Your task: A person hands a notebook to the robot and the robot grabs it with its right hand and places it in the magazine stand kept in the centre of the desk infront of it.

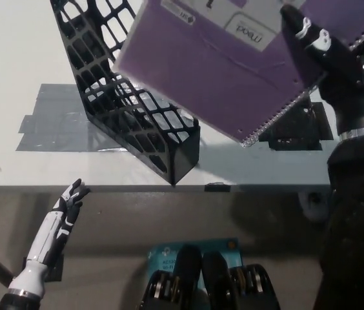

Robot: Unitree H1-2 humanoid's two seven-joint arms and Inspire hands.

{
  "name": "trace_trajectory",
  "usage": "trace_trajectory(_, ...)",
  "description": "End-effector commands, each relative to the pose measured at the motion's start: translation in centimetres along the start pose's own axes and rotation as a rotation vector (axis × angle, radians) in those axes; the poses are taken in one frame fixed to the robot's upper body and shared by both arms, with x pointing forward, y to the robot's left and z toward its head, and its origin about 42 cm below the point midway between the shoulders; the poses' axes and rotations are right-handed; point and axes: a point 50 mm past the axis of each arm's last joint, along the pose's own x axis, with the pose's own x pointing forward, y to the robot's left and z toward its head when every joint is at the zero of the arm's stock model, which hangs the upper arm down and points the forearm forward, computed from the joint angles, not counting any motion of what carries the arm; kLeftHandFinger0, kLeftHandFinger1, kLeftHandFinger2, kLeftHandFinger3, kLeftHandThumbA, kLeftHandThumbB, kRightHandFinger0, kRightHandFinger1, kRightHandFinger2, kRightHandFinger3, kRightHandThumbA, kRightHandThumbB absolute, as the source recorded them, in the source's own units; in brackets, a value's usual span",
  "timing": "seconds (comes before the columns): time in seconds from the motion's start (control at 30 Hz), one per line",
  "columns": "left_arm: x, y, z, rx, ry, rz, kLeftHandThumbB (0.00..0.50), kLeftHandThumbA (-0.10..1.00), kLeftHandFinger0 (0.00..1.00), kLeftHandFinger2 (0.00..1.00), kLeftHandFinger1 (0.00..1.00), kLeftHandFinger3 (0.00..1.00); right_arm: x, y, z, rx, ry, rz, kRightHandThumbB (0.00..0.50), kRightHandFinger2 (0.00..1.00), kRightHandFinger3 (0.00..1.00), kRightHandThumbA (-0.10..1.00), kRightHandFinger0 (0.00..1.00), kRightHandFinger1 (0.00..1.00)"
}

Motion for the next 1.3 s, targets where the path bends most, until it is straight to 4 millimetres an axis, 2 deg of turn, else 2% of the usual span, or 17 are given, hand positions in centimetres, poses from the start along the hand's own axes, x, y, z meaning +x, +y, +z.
trace_trajectory(0.0,1.6,0.8,1.4,0.007,-0.078,0.004,0.5,1.0,0.97,1.0,1.0,1.0,1.2,2.2,3.4,0.083,-0.123,0.059,0.098,0.0,0.0,1.0,0.0,0.0)
trace_trajectory(0.13,1.6,1.0,1.3,0.007,-0.077,0.006,0.5,1.0,1.0,1.0,1.0,1.0,1.7,2.8,4.3,0.061,-0.149,0.075,0.077,0.0,0.0,1.0,0.0,0.0)
trace_trajectory(0.23,1.6,1.0,1.4,0.009,-0.08,0.007,0.5,1.0,1.0,1.0,1.0,1.0,2.1,3.4,4.2,0.055,-0.144,0.084,0.072,0.0,0.0,1.0,0.0,0.0)
trace_trajectory(0.47,1.5,0.8,1.5,0.015,-0.082,0.006,0.5,1.0,1.0,1.0,1.0,1.0,3.1,5.3,1.9,0.053,-0.108,0.071,0.056,0.0,0.0,1.0,0.0,0.0)
trace_trajectory(0.53,1.5,0.9,1.5,0.017,-0.081,0.004,0.5,1.0,1.0,1.0,1.0,1.0,3.5,5.5,1.4,0.034,-0.099,0.055,0.073,0.0,0.0,1.0,0.0,0.0)
trace_trajectory(0.73,1.8,0.9,1.6,0.005,-0.081,0.006,0.5,1.0,0.98,1.0,1.0,1.0,4.8,7.3,0.0,0.023,-0.088,0.031,0.055,0.0,0.0,1.0,0.0,0.0)
trace_trajectory(0.97,1.8,1.0,1.7,0.026,-0.091,0.004,0.5,1.0,1.0,1.0,1.0,1.0,4.9,8.8,-1.4,-0.016,-0.111,0.005,0.018,0.0,0.0,0.98,0.0,0.0)
trace_trajectory(1.07,1.8,1.0,1.8,0.023,-0.088,0.002,0.5,1.0,1.0,1.0,1.0,1.0,4.9,9.0,-1.6,-0.031,-0.139,-0.016,0.002,0.0,0.0,0.97,0.0,0.0)
trace_trajectory(1.27,1.8,1.0,1.8,0.02,-0.088,0.001,0.5,1.0,0.99,1.0,1.0,1.0,5.0,9.4,-0.3,-0.01,-0.215,-0.061,0.0,0.0,0.0,0.99,0.0,0.0)
